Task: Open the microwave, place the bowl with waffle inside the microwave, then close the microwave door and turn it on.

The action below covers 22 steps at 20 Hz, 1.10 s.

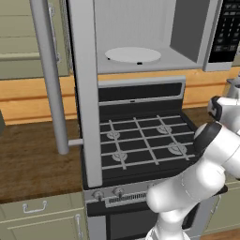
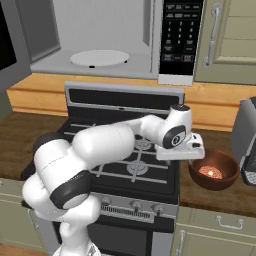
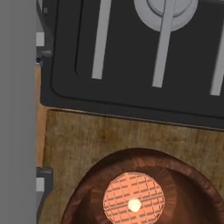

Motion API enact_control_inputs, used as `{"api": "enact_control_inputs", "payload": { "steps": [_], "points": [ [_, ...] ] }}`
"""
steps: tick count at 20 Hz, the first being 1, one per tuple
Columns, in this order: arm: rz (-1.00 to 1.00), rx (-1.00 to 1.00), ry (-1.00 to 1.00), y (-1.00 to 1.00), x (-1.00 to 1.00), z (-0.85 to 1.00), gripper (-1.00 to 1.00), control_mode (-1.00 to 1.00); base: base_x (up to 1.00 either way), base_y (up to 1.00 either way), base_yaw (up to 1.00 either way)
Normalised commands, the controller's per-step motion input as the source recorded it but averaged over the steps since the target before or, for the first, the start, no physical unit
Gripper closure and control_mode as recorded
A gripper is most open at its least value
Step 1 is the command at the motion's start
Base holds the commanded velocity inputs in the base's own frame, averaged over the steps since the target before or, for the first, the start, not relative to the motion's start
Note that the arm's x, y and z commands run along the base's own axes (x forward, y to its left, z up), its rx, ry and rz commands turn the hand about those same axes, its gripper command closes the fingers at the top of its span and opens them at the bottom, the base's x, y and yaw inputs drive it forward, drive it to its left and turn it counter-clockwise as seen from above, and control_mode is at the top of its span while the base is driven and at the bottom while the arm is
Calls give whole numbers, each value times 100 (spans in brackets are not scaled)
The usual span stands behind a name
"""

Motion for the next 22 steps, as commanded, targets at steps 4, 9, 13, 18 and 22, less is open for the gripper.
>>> {"api": "enact_control_inputs", "payload": {
  "steps": [4,9,13,18,22],
  "points": [
    [3,0,0,-18,14,-17,-100,-100,0,0,0],
    [3,0,0,-15,14,-20,-100,-100,0,0,0],
    [3,0,0,-11,16,-23,-100,-100,0,0,0],
    [5,0,0,-16,23,-20,-100,-100,0,0,0],
    [9,0,0,-27,30,-14,-100,-100,0,0,0]
  ]
}}
